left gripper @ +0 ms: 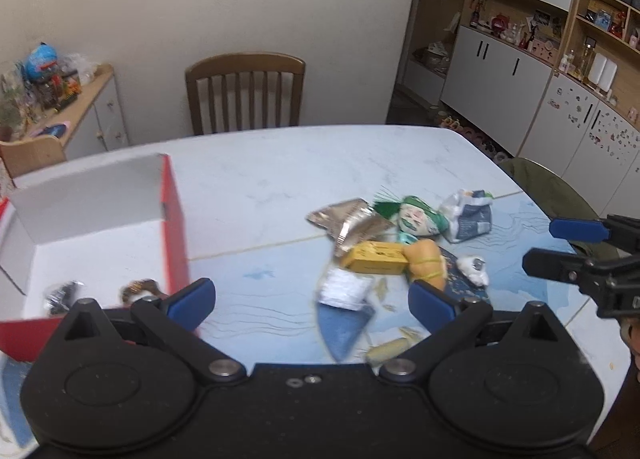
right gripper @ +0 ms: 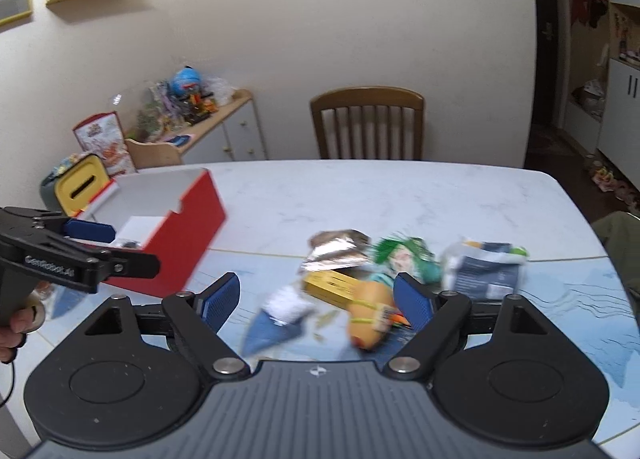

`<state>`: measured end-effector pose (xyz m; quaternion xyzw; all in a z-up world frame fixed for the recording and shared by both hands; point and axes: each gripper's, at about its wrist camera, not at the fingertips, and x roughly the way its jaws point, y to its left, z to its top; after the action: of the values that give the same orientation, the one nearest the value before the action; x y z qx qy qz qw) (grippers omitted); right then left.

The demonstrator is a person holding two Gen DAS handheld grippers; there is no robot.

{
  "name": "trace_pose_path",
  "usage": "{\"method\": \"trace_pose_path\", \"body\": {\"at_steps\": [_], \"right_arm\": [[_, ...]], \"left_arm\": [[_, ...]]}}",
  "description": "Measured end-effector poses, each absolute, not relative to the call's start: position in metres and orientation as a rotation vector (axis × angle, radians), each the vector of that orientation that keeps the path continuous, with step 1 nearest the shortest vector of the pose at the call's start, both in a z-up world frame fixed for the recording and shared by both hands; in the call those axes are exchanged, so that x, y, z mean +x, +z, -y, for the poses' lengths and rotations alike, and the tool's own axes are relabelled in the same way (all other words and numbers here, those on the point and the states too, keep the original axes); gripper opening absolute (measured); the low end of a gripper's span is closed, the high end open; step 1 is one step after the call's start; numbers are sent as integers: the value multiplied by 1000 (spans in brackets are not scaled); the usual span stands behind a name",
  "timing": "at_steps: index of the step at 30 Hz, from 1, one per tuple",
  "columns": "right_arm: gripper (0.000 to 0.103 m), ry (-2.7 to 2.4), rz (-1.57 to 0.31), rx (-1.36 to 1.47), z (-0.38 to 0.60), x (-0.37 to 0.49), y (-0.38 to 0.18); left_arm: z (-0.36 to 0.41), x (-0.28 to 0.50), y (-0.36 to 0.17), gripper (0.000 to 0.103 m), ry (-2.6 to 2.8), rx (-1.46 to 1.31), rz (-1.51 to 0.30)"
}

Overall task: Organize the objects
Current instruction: 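Move both tools back from the box to the item pile, then grasp the pale green cylinder with left tool while right tool grasps the white tooth plush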

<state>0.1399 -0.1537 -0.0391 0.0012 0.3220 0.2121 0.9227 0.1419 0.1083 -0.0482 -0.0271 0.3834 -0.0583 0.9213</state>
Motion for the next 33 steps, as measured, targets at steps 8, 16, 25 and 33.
{"method": "trace_pose_path", "body": {"at_steps": [8,16,25,33], "right_arm": [[84,363,-718,7,193,163,-69],[84,328,-781,9,215,184,-101],[84,292,-851,-2,224,211,-138],[84,288,-890,9,224,236,-163]], "left_arm": [[-66,149,-82,103,-173,-45,-828],[-44,161,-126,102,-151,-51,-902],[-31,178,-160,102,-89,-75,-968],[-20,186,-175,102,-48,-81,-993]]}}
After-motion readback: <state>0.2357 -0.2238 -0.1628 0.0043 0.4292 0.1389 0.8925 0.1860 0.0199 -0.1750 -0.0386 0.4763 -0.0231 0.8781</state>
